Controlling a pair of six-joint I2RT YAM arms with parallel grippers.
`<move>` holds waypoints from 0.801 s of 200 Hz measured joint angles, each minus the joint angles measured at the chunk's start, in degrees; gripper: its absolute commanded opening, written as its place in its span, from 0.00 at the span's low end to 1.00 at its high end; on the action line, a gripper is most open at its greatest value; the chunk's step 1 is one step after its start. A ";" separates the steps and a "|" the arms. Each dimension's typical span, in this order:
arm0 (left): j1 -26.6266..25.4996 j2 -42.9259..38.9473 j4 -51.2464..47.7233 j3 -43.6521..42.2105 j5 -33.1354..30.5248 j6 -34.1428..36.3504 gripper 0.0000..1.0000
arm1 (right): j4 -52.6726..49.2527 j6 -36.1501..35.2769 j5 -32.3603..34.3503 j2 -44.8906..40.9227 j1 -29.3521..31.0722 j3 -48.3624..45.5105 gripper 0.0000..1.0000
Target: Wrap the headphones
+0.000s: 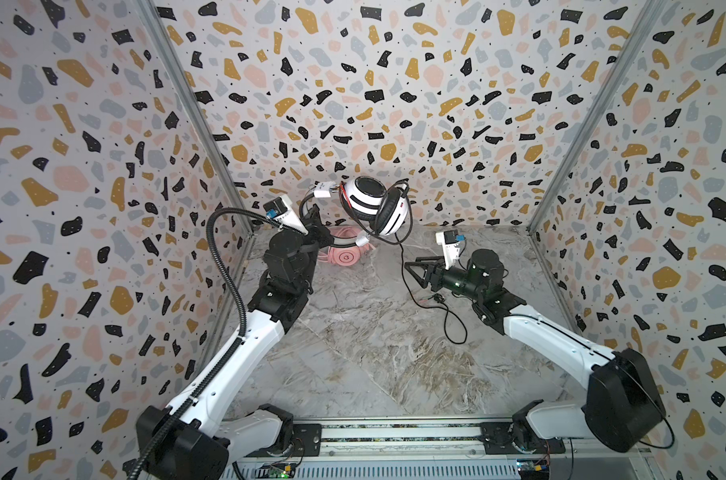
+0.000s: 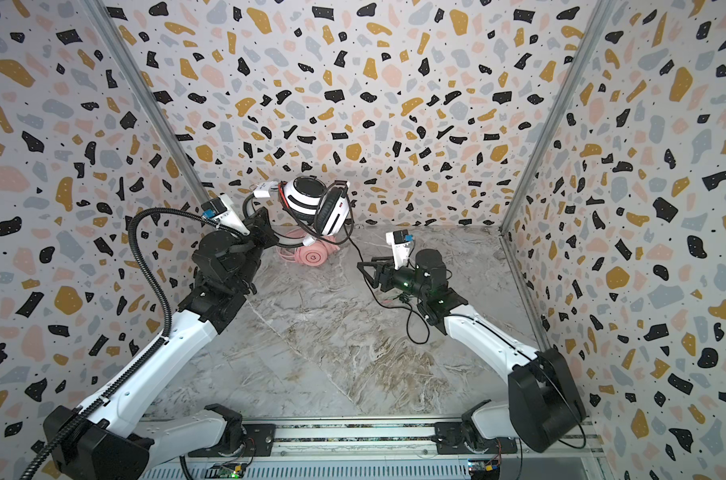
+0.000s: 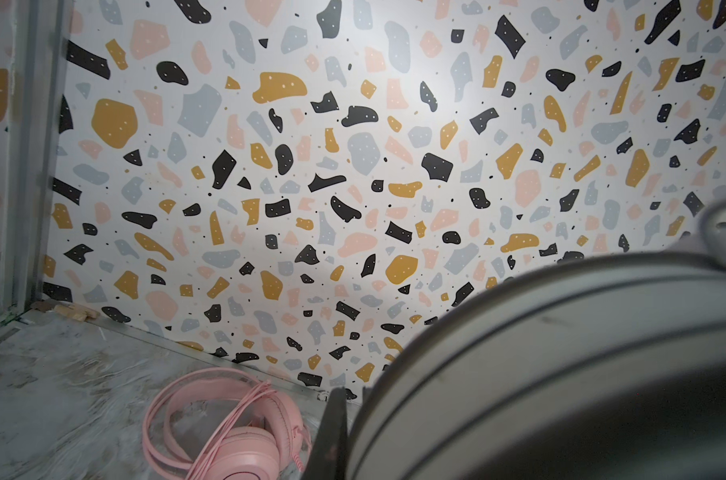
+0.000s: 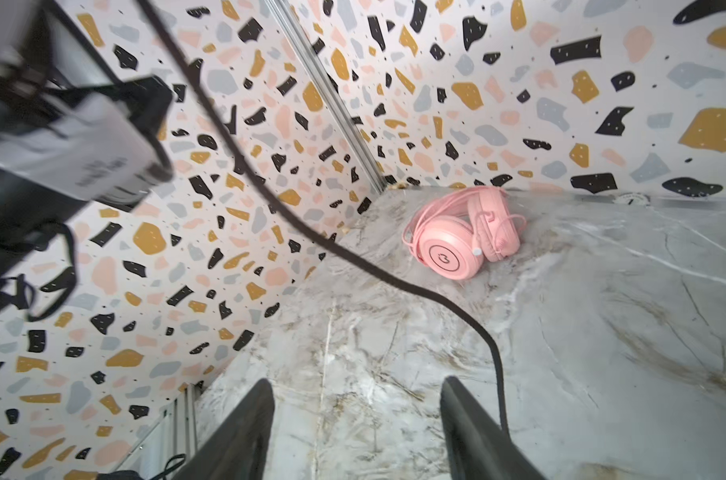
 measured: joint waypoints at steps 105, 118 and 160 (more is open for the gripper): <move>0.02 0.02 -5.60 0.24 4.46 0.20 0.00 | -1.44 -8.55 5.99 10.88 1.16 7.74 0.60; 0.02 0.02 -5.99 0.26 4.70 0.20 0.00 | -1.42 -8.94 6.38 11.78 1.16 7.74 0.51; 0.02 0.02 -7.50 0.26 5.73 0.00 0.00 | -0.52 -9.68 6.54 13.88 0.70 7.74 0.21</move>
